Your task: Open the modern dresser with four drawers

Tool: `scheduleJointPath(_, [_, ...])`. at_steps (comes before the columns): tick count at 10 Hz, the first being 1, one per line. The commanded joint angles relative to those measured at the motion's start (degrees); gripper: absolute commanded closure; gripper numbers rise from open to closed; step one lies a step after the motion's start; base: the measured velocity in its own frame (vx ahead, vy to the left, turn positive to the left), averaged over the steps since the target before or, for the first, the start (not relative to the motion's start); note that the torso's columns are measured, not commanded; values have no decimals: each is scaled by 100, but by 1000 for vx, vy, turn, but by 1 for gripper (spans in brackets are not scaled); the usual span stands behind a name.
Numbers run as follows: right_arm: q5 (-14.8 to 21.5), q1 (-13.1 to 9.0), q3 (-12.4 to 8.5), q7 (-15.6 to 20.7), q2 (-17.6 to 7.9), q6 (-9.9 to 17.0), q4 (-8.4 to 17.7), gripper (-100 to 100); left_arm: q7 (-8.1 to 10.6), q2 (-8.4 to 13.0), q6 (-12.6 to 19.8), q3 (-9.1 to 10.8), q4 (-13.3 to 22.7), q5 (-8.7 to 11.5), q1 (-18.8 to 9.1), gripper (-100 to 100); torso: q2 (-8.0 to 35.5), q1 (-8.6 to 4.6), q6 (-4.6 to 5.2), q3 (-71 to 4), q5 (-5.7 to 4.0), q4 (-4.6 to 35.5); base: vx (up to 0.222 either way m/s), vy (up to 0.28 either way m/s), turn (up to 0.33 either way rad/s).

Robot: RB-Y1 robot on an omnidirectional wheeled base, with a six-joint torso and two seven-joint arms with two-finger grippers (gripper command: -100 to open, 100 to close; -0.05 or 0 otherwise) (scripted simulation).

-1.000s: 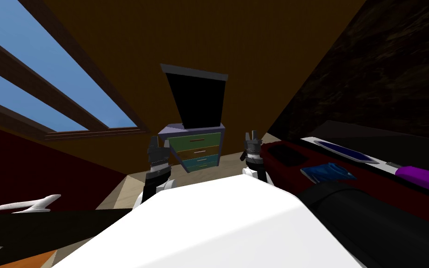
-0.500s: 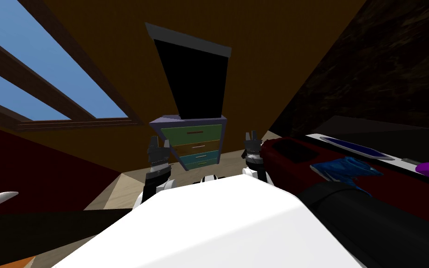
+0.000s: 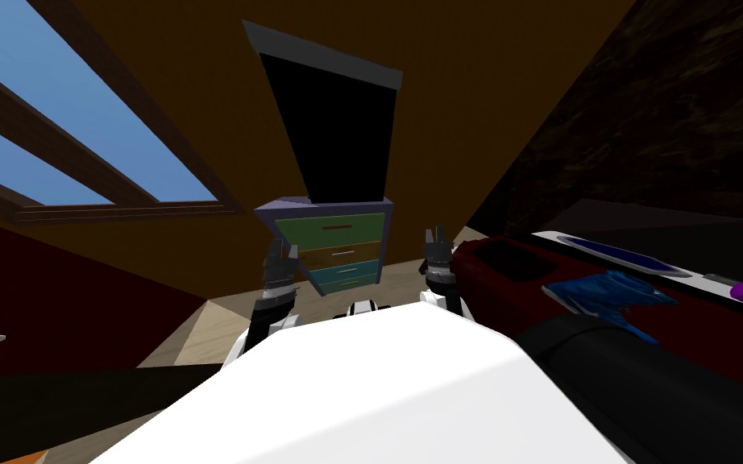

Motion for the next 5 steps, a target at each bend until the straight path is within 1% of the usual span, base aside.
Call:
scheduleJointPath(1, [0, 0, 0, 0, 0, 0, 0, 0, -2, 282, -86, 17, 324, 4, -92, -100, 1, 2, 0, 1, 0, 1, 34, -6, 1])
scheduleJointPath(5, [0, 0, 0, 0, 0, 0, 0, 0, -4, 552, -271, 45, 974, 13, -245, -100, 3, 2, 0, 1, 1, 1, 38, -10, 2])
